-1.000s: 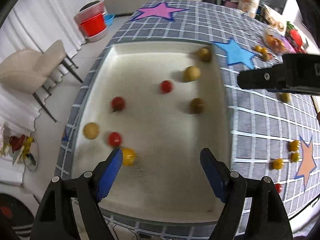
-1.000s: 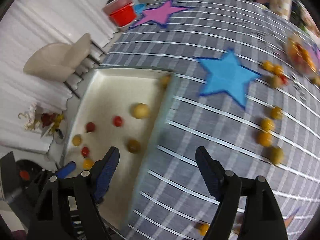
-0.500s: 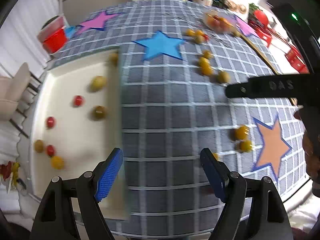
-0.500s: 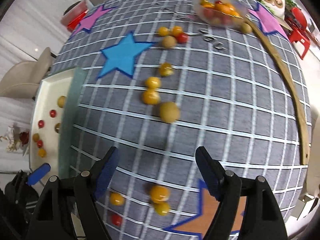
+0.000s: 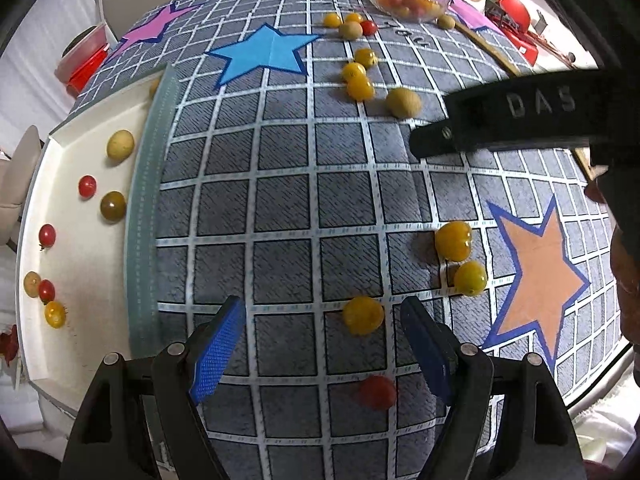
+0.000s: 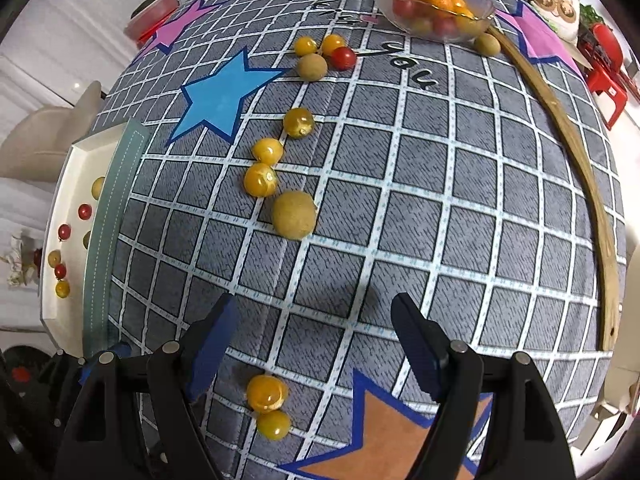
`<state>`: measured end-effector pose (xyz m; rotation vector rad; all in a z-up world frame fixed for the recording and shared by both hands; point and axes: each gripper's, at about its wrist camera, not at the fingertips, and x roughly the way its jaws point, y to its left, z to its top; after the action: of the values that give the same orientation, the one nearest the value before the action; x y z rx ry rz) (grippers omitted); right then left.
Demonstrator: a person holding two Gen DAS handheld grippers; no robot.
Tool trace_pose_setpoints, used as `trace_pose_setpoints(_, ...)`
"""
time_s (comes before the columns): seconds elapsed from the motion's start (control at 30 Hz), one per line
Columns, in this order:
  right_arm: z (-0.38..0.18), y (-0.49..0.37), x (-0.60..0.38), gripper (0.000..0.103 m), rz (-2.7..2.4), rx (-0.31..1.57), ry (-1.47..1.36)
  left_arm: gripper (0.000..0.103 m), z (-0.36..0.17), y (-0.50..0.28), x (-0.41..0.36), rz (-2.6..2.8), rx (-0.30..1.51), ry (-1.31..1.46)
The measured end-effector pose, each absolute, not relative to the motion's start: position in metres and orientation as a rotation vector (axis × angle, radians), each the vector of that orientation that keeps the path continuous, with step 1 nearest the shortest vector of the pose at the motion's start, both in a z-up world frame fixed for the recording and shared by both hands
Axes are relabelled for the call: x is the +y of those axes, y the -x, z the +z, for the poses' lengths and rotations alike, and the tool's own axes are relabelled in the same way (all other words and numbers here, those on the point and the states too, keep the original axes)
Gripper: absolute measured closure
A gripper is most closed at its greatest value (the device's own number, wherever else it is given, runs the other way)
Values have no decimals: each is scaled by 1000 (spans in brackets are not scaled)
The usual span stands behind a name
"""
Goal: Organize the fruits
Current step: 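Grasp a yellow-green fruit with the right tool while the left grasps a yellow tomato, then carry both fruits into the white tray and open both tools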
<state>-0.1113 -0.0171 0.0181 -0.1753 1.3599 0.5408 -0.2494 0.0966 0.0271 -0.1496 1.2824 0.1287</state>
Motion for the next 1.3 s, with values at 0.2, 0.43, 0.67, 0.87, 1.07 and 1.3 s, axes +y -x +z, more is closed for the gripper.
trace_pose_setpoints(0.2, 13, 102, -2, 25, 560, 1325, 210, 25, 21, 247, 90, 148, 1295, 152)
trace_pose_setpoints(0.43, 8, 93, 15, 42, 573, 1294, 252, 42, 17, 244, 85, 155, 1307, 173)
trace_pose_setpoints(0.67, 8, 85, 23, 74, 569, 1282, 270, 80, 21, 243, 68, 114, 1292, 173)
trace_pose_setpoints(0.87, 12, 91, 14, 74, 580, 1303, 212, 82, 26, 245, 85, 57, 1291, 317)
trace_pose_setpoints(1.07, 23, 108, -4, 74, 589, 1316, 169, 82, 34, 246, 103, 50, 1279, 364)
trace_pose_setpoints(1.3, 31, 126, -9, 74, 599, 1333, 145, 82, 49, 246, 125, 60, 1242, 363)
